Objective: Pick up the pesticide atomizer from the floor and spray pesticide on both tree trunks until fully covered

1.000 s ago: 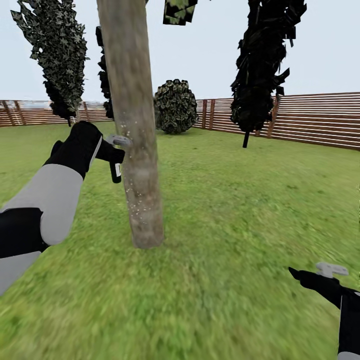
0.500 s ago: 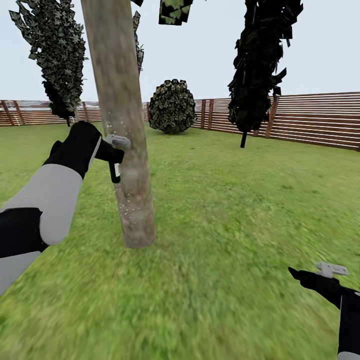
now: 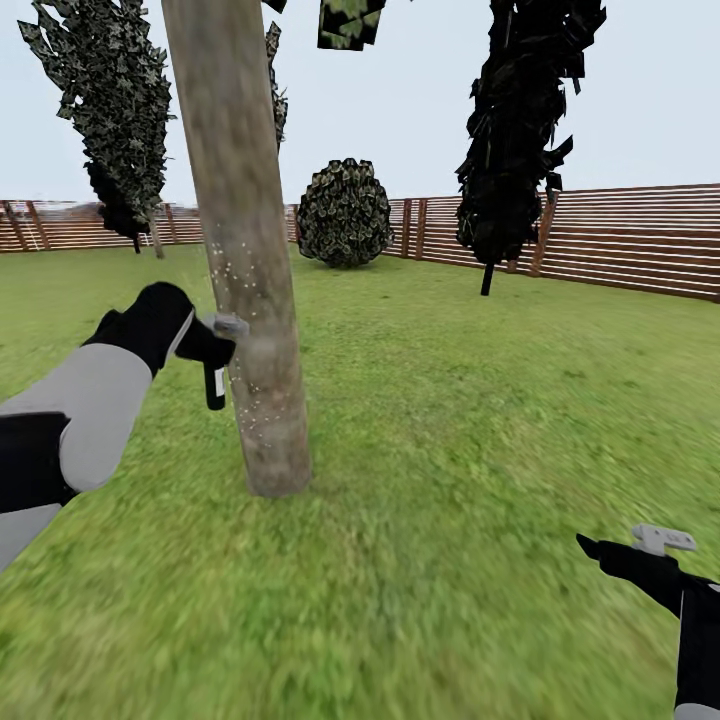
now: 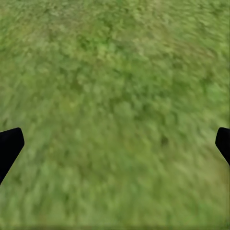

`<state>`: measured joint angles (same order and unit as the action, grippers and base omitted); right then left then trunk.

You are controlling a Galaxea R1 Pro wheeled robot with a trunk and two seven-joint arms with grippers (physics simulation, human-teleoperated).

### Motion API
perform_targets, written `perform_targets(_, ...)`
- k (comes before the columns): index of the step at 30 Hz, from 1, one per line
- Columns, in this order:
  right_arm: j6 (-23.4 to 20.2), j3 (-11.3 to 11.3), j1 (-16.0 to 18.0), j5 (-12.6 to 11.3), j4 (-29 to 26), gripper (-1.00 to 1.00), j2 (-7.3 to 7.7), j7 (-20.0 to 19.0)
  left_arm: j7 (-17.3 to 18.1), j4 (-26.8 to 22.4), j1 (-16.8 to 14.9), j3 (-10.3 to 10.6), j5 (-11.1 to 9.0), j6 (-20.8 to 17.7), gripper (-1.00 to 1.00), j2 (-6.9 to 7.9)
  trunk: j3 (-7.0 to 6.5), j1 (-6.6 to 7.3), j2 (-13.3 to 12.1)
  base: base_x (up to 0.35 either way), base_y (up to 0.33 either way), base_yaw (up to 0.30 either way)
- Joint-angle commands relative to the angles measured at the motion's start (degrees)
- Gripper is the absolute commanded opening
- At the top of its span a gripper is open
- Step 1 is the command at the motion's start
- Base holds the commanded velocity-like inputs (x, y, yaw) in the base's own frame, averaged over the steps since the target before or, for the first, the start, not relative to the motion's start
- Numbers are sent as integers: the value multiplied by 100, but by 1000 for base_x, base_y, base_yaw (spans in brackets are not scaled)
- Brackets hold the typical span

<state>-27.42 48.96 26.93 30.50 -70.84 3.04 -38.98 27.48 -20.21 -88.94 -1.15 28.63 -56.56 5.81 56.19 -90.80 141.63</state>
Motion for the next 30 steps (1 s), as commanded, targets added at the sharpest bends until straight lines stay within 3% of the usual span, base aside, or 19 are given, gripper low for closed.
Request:
perform_targets(1, 0, 0, 0, 0, 0, 100, 2, 0, 1, 29, -1, 1, 2, 6, -100, 0, 0, 0, 0, 0, 0, 0)
perform_targets(7, 0, 0, 0, 0, 0, 100, -2, 1, 3, 78, 235, 1, -23, 64, -100, -1, 0, 0, 0, 0, 0, 0)
perform_targets(14, 0, 0, -2, 0, 0, 100, -5, -1, -13, 79, 606, 1, -47, 650, -100, -7, 0, 0, 0, 0, 0, 0)
perform_targets(16, 0, 0, 1, 3, 0, 100, -5, -1, -14, 79, 663, -4, -147, 753, -100, -4, 0, 0, 0, 0, 0, 0)
perform_targets(18, 0, 0, 2, 2, 0, 100, -5, -1, -24, 79, 786, -13, -526, 988, -100, -1, 0, 0, 0, 0, 0, 0)
perform_targets(20, 0, 0, 0, 1, 0, 100, -5, 2, -32, 79, 828, -14, -688, 1098, -100, -1, 0, 0, 0, 0, 0, 0)
perform_targets(23, 0, 0, 1, 2, 0, 100, -5, 3, -43, 79, 984, -17, -795, 1238, -100, -1, 0, 0, 0, 0, 0, 0)
perform_targets(30, 0, 0, -1, 4, 0, 100, -5, 4, -51, 79, 1351, -17, -815, 1526, -100, -1, 0, 0, 0, 0, 0, 0)
